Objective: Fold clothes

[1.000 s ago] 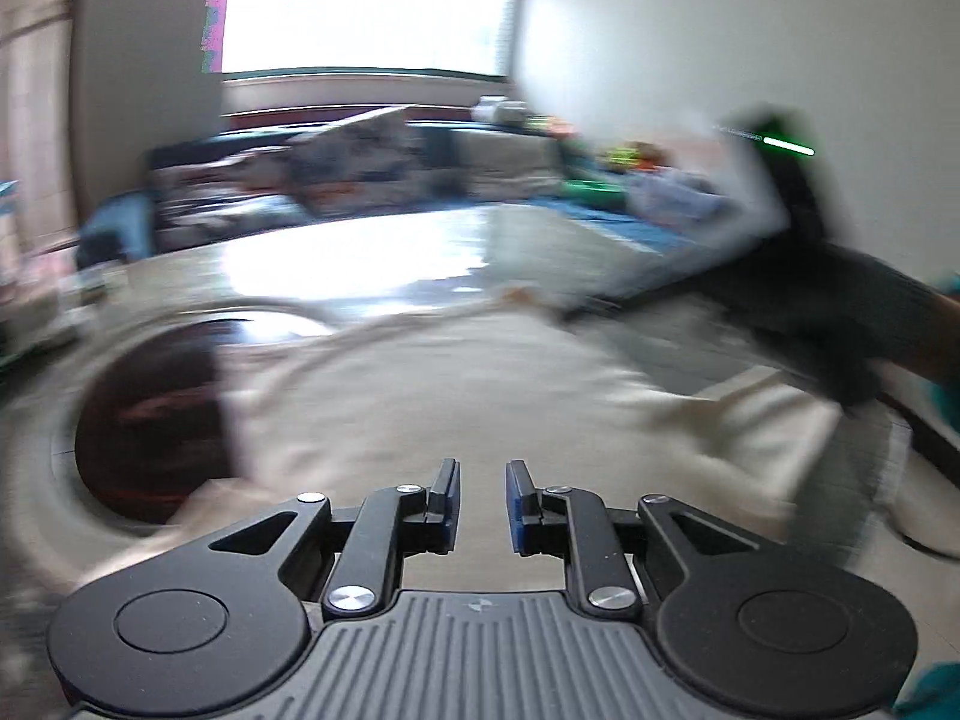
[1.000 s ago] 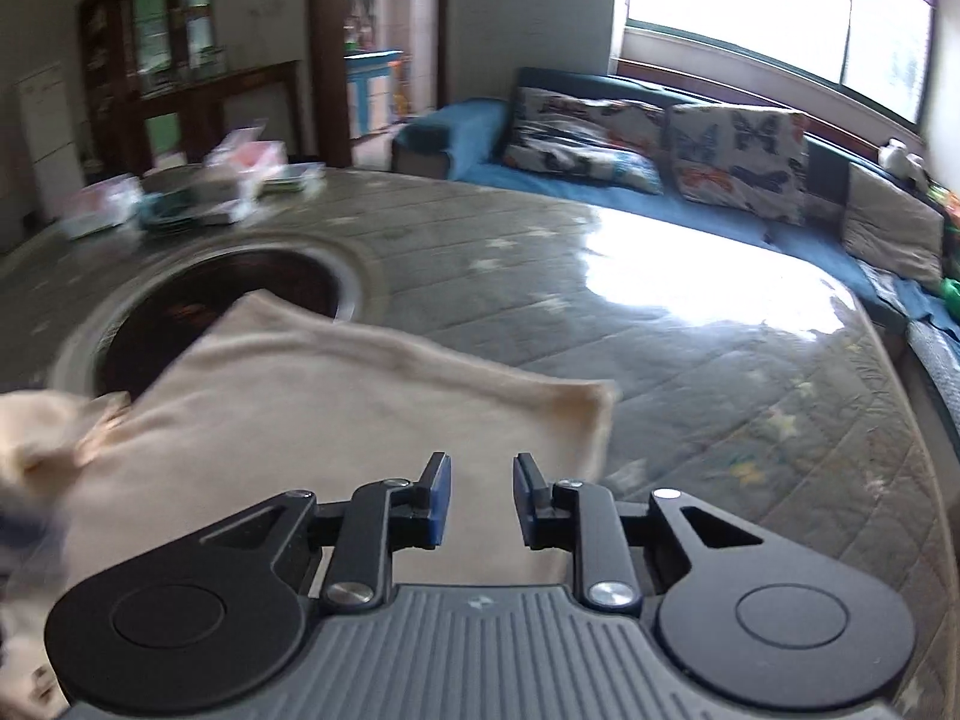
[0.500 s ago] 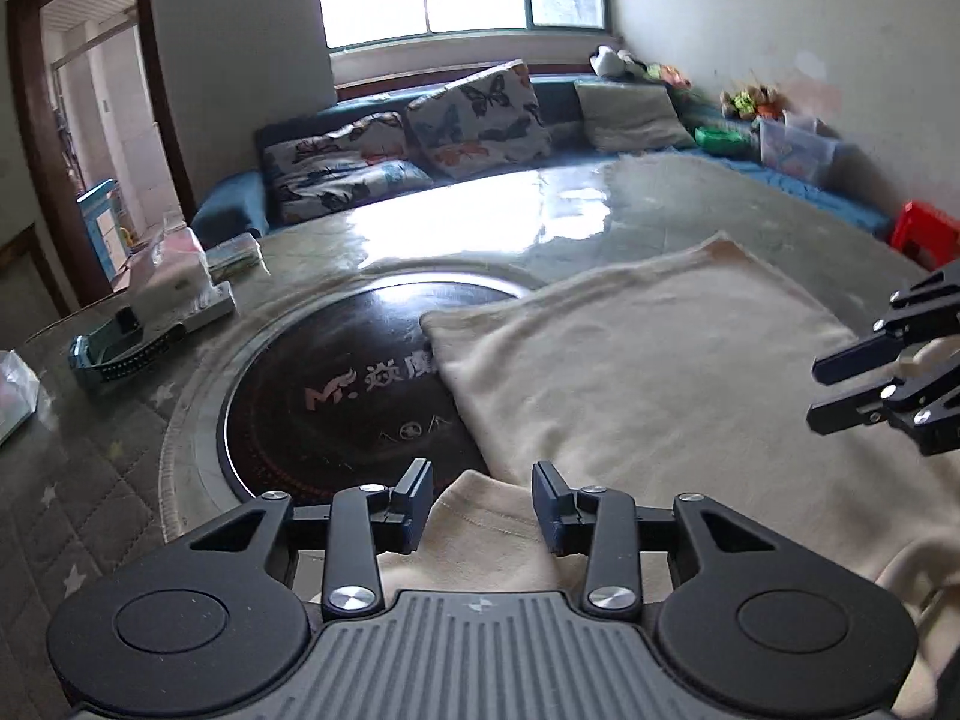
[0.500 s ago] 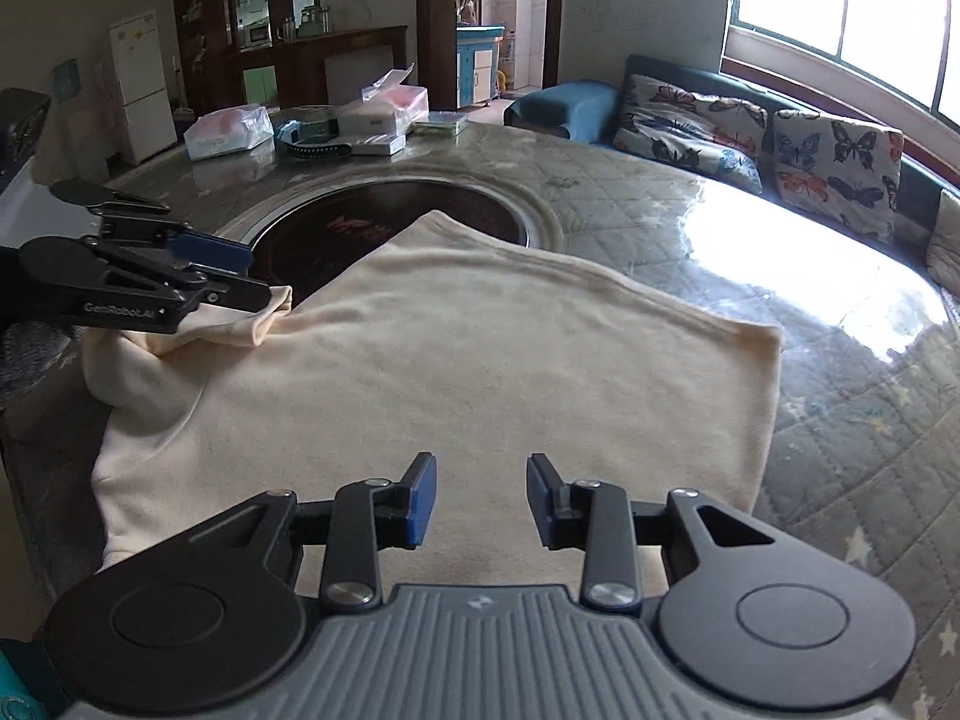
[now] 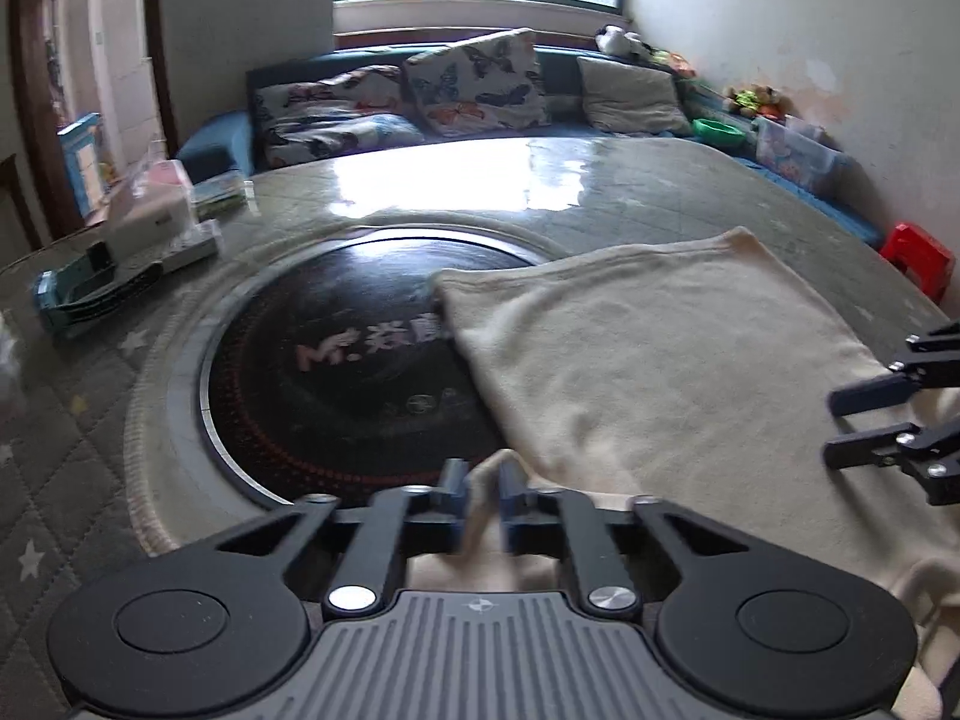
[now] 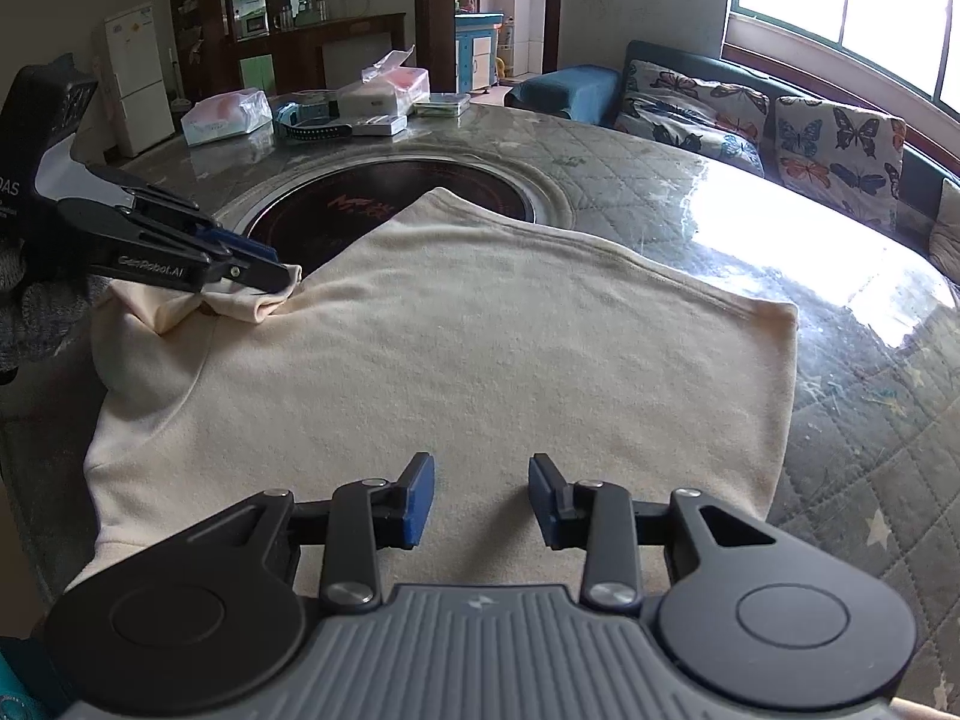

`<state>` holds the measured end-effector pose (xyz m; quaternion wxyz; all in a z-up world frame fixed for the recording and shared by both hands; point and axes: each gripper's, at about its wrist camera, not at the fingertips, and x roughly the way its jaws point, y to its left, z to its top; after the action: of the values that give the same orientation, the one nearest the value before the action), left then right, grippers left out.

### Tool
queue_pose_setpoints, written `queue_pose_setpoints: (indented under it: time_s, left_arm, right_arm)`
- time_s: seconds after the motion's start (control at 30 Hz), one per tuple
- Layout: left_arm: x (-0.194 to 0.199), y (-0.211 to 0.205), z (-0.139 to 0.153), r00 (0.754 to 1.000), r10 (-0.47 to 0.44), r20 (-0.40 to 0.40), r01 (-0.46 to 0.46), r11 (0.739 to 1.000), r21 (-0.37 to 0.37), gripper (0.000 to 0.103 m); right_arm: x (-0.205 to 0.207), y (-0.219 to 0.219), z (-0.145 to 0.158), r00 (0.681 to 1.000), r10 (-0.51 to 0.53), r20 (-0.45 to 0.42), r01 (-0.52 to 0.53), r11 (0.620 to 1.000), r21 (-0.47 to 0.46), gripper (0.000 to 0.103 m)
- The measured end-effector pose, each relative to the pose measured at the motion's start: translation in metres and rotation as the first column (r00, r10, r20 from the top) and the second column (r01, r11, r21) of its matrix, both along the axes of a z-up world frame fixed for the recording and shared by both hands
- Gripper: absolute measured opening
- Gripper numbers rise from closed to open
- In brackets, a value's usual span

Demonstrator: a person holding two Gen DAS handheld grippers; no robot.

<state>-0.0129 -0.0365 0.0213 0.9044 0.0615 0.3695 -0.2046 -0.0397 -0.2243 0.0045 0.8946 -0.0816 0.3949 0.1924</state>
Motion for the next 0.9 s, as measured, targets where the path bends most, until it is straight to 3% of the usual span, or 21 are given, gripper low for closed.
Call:
queue_pose_setpoints:
  time_s: [0.13,0.23,0.37,0.43,0.6,0.67,0.73,0.9]
  left_arm:
    - [-0.01,0.022,0.011,0.994,0.095,0.05,-0.091,0.993,-0.073,0.001]
    - [-0.02,0.048,0.024,0.975,0.208,0.081,-0.195,0.97,-0.149,0.0]
    - [-0.022,0.075,0.036,0.962,0.266,0.057,-0.247,0.944,-0.22,0.001]
    - [-0.019,0.071,0.035,0.977,0.212,0.035,-0.201,0.96,-0.198,0.001]
    - [-0.018,0.032,0.022,0.997,0.051,0.056,-0.048,0.997,-0.055,0.004]
    - [-0.014,0.019,0.017,0.998,0.009,0.057,-0.008,1.0,-0.014,0.01]
    - [-0.008,0.011,0.011,0.998,-0.027,0.049,0.026,1.0,0.018,0.023]
    - [0.004,0.0,-0.002,0.996,-0.092,0.001,0.091,0.993,0.071,0.031]
  right_arm:
    - [-0.002,0.0,0.0,1.0,-0.007,0.002,0.007,1.0,-0.002,0.035]
    - [-0.002,0.0,-0.001,1.0,-0.013,0.003,0.013,1.0,-0.002,0.035]
    - [-0.003,0.002,-0.001,1.0,-0.019,0.006,0.019,1.0,-0.004,0.036]
    - [-0.003,0.004,-0.001,1.0,-0.017,0.008,0.017,1.0,-0.006,0.038]
    - [-0.005,0.005,-0.001,1.0,-0.019,0.008,0.019,1.0,-0.007,0.04]
    - [-0.005,0.004,-0.001,1.0,-0.02,0.007,0.02,1.0,-0.007,0.04]
    - [-0.006,0.004,0.0,1.0,-0.02,0.006,0.02,1.0,-0.008,0.04]
    - [-0.004,0.004,0.0,1.0,-0.018,0.005,0.018,1.0,-0.004,0.04]
